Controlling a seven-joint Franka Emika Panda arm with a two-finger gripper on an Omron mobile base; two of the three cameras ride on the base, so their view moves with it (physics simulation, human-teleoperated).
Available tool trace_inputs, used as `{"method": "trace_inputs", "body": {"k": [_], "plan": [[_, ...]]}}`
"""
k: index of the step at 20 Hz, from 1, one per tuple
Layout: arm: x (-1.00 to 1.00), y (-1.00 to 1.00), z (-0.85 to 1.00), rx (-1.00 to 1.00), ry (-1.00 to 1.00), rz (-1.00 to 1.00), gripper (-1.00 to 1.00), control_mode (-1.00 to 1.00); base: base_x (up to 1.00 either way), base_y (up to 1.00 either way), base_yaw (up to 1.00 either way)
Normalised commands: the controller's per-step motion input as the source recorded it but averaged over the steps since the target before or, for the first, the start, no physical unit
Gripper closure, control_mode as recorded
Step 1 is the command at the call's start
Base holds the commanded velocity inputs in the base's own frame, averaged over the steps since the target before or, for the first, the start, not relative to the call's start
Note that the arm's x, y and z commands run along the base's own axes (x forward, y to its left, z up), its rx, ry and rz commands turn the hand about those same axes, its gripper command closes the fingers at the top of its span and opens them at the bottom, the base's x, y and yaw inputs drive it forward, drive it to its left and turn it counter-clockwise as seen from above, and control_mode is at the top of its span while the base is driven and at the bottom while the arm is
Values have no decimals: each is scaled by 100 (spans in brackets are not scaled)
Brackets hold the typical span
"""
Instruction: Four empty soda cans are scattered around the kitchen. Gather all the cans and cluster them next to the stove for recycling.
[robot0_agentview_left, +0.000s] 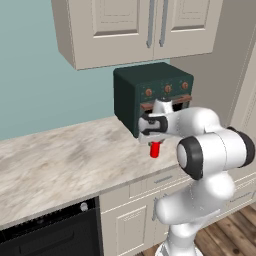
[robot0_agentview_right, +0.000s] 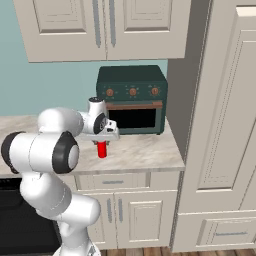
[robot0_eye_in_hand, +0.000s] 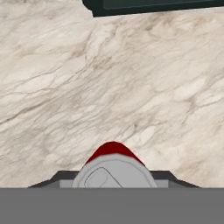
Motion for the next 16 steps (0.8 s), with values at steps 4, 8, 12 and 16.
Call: {"method": "trace_inputs", "body": {"k": [4, 8, 12, 16], "plan": [[-31, 3, 30, 0, 0, 0, 100, -100, 0, 0, 0], [-25, 3, 37, 0, 0, 0, 100, -100, 0, 0, 0], [-29, 5, 35, 0, 0, 0, 100, -100, 0, 0, 0], [-35, 7, 25, 0, 0, 0, 100, -100, 0, 0, 0]]}}
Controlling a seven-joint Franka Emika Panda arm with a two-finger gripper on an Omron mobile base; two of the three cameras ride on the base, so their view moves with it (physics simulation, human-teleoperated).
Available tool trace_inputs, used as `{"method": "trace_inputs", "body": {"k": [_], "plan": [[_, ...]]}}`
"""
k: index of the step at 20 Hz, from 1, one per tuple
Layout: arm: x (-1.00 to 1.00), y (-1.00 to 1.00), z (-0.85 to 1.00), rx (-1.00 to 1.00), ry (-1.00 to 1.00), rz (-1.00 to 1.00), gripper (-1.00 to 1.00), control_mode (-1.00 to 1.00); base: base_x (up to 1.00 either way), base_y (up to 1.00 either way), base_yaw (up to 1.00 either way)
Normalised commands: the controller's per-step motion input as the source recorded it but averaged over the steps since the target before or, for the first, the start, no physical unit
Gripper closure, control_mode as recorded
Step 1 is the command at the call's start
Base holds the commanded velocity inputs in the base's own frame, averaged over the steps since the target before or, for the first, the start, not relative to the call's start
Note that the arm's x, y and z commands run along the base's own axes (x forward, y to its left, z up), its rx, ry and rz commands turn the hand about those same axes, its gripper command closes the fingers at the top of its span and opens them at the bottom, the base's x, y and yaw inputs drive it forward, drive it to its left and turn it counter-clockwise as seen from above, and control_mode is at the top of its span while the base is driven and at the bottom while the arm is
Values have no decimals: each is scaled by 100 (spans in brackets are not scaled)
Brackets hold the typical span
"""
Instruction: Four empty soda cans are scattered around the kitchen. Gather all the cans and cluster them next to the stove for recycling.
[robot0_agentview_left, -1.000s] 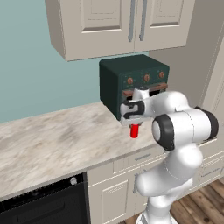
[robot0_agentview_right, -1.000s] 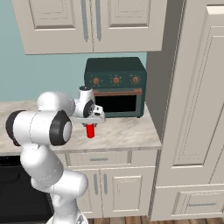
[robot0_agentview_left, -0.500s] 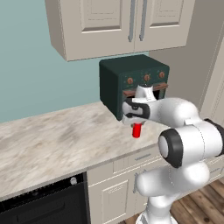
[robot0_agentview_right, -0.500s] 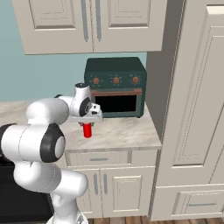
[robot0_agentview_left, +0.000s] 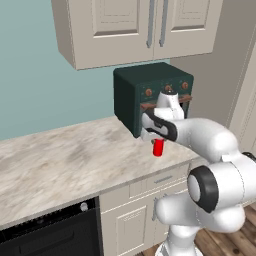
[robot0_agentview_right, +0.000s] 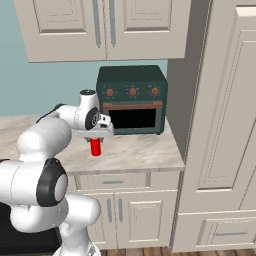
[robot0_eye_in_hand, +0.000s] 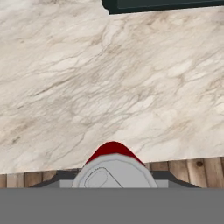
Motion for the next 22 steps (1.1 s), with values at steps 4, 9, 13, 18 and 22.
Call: {"method": "trace_inputs", "body": {"k": [4, 9, 13, 18, 22], "plan": [[-38, 11, 14, 0, 0, 0, 100, -100, 0, 0, 0], [-36, 11, 15, 0, 0, 0, 100, -100, 0, 0, 0], [-33, 8, 12, 0, 0, 0, 100, -100, 0, 0, 0], [-19, 3, 4, 0, 2, 1, 100, -100, 0, 0, 0], [0, 0, 0, 0, 0, 0, 100, -100, 0, 0, 0]]}}
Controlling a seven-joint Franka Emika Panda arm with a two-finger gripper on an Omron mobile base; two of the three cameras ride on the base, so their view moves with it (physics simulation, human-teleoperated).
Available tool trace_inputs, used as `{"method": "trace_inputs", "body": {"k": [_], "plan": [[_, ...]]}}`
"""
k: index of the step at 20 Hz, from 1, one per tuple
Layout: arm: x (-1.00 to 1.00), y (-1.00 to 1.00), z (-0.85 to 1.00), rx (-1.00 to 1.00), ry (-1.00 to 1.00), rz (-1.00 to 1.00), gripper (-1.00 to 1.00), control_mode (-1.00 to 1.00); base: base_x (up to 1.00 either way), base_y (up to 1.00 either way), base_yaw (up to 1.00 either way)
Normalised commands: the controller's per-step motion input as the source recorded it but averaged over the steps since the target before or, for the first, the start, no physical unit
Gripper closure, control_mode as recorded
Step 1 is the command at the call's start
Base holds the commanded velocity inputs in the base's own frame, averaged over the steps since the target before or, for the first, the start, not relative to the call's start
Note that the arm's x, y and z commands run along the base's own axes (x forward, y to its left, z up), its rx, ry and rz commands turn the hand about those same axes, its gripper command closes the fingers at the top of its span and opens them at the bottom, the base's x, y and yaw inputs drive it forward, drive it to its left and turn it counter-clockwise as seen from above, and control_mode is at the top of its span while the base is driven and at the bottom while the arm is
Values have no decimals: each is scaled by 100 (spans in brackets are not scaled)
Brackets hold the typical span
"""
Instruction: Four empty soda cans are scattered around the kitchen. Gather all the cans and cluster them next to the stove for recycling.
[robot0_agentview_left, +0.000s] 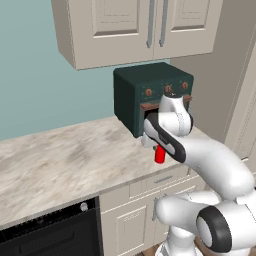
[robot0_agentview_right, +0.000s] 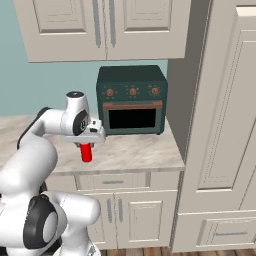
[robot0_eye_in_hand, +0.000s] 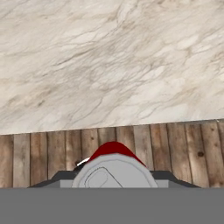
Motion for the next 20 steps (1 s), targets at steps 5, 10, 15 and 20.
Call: {"method": "trace_inputs", "body": {"k": [5, 10, 15, 20], "plan": [[0, 0, 0, 0, 0, 0, 100, 100, -15, 4, 2], [0, 0, 0, 0, 0, 0, 100, 100, -48, 15, 29], [0, 0, 0, 0, 0, 0, 100, 100, -30, 21, 62], [0, 0, 0, 0, 0, 0, 100, 100, -3, 8, 99]]}}
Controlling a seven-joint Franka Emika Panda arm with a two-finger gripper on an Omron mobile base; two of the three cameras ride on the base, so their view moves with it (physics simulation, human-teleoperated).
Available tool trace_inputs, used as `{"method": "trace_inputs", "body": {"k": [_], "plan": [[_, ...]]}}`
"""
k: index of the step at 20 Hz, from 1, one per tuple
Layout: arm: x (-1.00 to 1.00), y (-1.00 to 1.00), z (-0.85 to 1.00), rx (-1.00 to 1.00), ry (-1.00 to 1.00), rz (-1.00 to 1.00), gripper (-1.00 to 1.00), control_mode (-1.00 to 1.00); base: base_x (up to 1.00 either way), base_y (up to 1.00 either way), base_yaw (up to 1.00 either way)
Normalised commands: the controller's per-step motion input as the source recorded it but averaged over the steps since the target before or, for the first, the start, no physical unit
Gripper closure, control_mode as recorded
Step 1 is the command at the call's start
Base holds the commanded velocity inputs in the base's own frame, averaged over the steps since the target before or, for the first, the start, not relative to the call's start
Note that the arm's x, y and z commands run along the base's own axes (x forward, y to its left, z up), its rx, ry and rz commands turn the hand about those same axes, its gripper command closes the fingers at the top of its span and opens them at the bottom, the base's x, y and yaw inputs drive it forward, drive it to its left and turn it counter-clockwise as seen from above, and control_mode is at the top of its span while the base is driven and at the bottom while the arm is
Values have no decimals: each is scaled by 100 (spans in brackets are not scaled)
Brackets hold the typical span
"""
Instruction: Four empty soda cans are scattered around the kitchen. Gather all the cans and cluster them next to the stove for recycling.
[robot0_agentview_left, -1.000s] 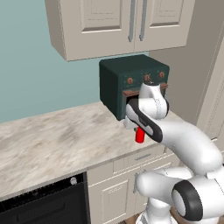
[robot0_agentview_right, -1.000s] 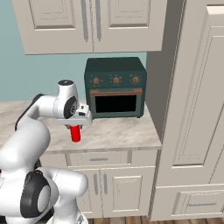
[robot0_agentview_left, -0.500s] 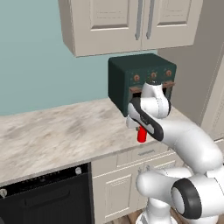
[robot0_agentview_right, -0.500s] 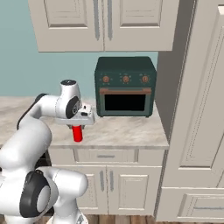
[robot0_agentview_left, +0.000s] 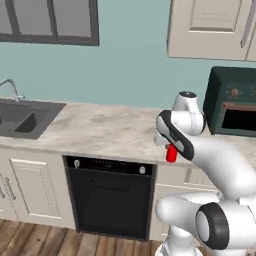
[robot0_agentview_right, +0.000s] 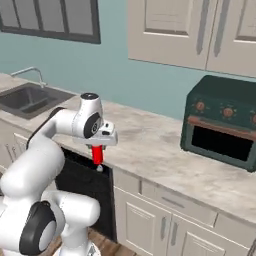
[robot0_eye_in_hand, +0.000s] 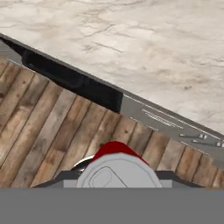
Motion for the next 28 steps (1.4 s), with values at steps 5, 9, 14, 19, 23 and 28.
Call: {"method": "trace_inputs", "body": {"k": [5, 9, 14, 19, 23, 28], "plan": [[0, 0, 0, 0, 0, 0, 100, 100, -2, 0, 100], [0, 0, 0, 0, 0, 0, 100, 100, 2, 0, 100], [0, 0, 0, 0, 0, 0, 100, 100, 23, 0, 80], [0, 0, 0, 0, 0, 0, 100, 100, 34, 0, 70], [0, 0, 0, 0, 0, 0, 100, 100, 47, -6, 57], [0, 0, 0, 0, 0, 0, 100, 100, 57, -13, 38]]}}
